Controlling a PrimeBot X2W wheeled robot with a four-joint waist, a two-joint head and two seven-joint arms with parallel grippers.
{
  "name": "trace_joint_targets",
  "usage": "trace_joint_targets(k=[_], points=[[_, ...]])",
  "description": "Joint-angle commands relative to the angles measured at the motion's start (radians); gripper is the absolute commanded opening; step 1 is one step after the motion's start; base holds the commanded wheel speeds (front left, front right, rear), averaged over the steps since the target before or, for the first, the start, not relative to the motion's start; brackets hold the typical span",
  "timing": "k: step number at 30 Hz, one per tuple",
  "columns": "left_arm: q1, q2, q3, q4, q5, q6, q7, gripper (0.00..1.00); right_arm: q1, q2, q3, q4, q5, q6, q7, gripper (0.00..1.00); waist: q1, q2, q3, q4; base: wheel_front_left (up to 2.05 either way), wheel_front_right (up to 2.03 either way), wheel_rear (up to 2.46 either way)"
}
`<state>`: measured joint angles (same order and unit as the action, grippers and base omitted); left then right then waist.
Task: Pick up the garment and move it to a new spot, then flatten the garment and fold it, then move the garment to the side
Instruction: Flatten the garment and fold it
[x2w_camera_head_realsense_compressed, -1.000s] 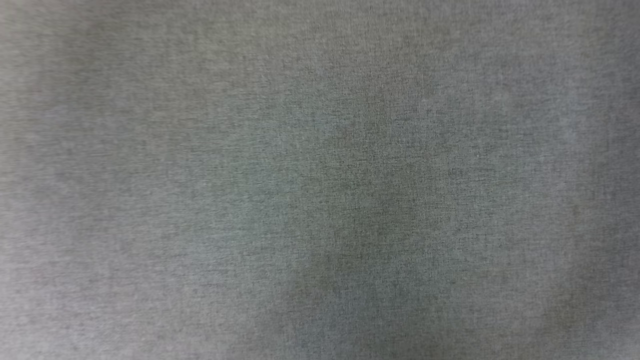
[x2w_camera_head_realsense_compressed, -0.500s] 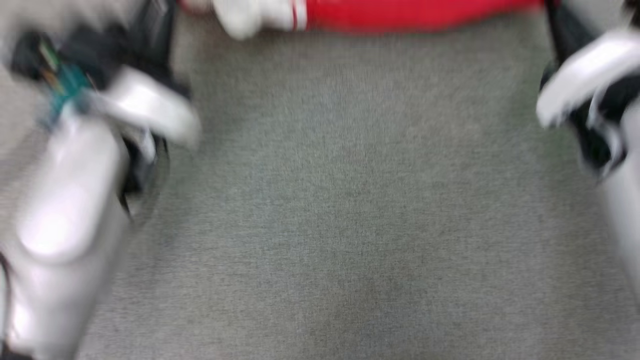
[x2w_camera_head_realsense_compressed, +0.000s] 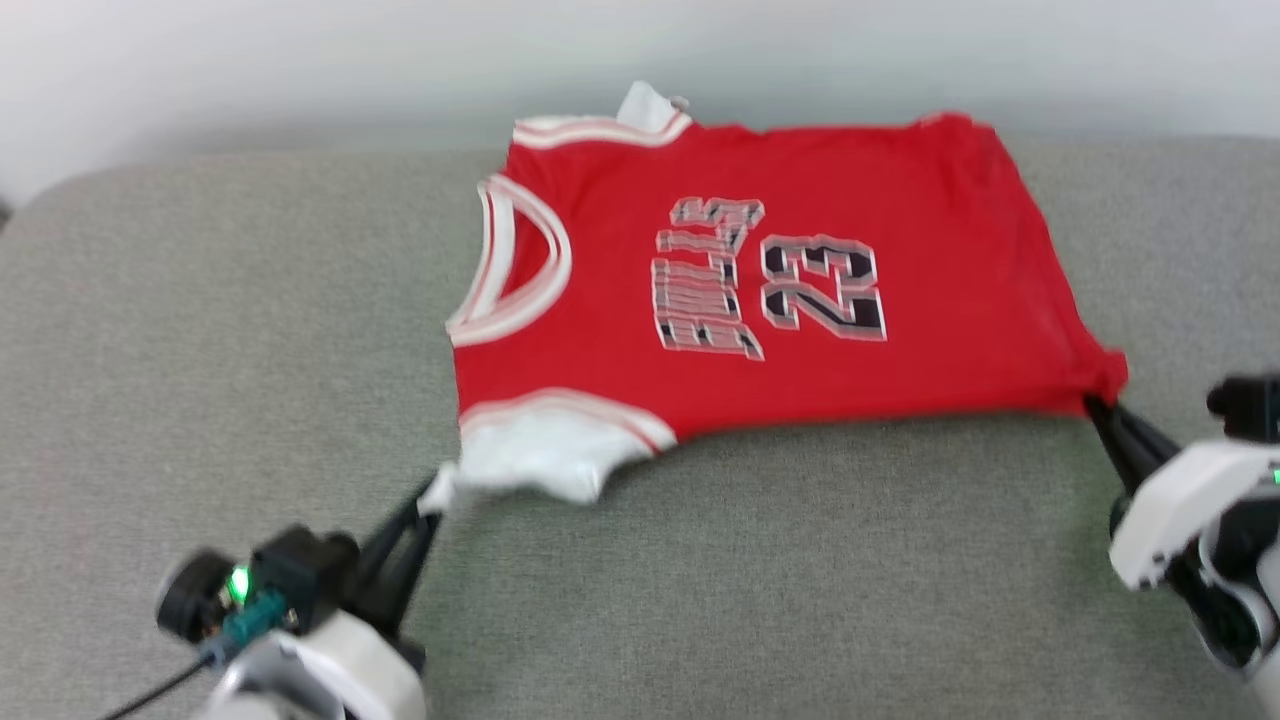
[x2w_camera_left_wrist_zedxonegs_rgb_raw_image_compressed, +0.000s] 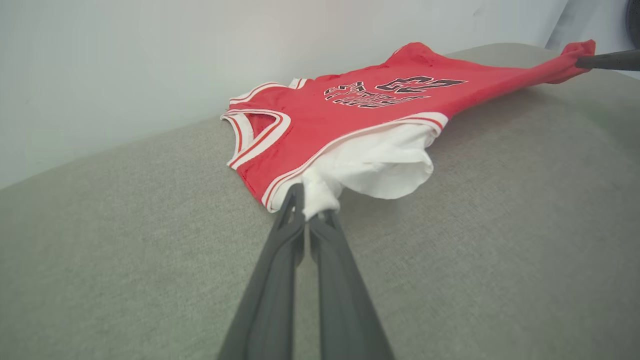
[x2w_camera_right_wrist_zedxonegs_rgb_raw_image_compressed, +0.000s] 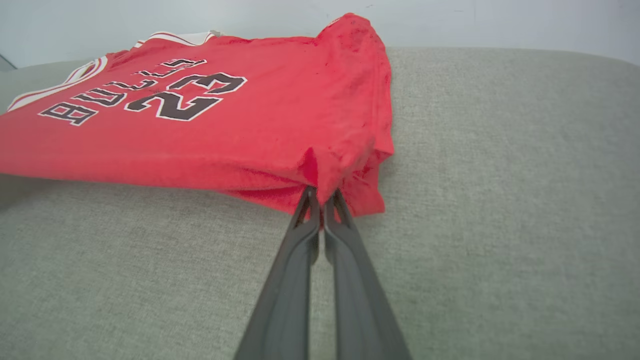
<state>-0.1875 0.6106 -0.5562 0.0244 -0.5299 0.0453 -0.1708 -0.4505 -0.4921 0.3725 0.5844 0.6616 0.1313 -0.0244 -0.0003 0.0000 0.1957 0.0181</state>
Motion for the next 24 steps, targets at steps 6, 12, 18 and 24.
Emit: trace_joint_targets(k=[6,12,18,24], points=[[0.192,0.041,-0.056,-0.129,-0.077,0.005,0.101,0.0,0.196,-0.06,-0.025,-0.076,0.061,-0.001,0.042,0.0,0.0003,0.0,-0.104,0.024,0.0,0.0,0.0],[0.307,0.057,-0.112,-0.227,-0.112,0.009,0.151,0.0,0.363,-0.077,-0.095,-0.194,0.093,-0.001,0.109,0.0,0.0003,0.0,-0.144,0.024,0.0,0.0,0.0],[0.34,0.067,-0.138,-0.266,-0.108,0.011,0.168,0.0,0.484,-0.044,-0.196,-0.324,0.077,-0.001,0.201,0.0,0.0003,0.0,-0.126,0.011,0.0,0.0,0.0],[0.291,0.083,-0.106,-0.287,-0.074,0.013,0.122,0.0,0.517,-0.009,-0.267,-0.407,0.036,-0.001,0.259,0.0,0.0003,0.0,-0.111,0.004,0.0,0.0,0.0]])
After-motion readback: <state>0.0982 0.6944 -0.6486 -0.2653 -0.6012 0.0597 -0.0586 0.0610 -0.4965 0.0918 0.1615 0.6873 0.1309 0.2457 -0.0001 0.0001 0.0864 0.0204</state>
